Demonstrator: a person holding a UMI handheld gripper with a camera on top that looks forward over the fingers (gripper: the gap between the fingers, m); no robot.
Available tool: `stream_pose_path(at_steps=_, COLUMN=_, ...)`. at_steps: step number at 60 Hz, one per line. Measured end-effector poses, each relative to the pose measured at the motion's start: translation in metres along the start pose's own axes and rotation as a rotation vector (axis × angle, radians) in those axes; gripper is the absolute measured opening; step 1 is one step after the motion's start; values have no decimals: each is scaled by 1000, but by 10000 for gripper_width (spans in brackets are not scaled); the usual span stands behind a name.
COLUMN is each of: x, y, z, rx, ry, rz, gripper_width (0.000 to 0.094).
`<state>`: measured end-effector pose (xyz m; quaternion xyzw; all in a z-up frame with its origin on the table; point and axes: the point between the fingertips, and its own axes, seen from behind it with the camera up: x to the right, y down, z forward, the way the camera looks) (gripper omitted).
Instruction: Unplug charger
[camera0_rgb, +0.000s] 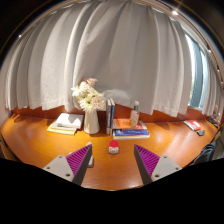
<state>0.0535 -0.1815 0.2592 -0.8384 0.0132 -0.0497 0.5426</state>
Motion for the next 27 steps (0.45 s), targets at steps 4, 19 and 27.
stream_pose_path(at_steps=4, x=-3, y=5, z=-16, rx=8, ry=-8, rz=18, gripper_width=841)
stream_pose_path(at_steps=19, x=-5, y=36, z=-49, rx=-11, ry=-6, rz=28, gripper_width=843)
stream_pose_path(at_steps=27, x=-12, y=42, z=-58, rx=-14, ry=-29, rz=42, gripper_width=843)
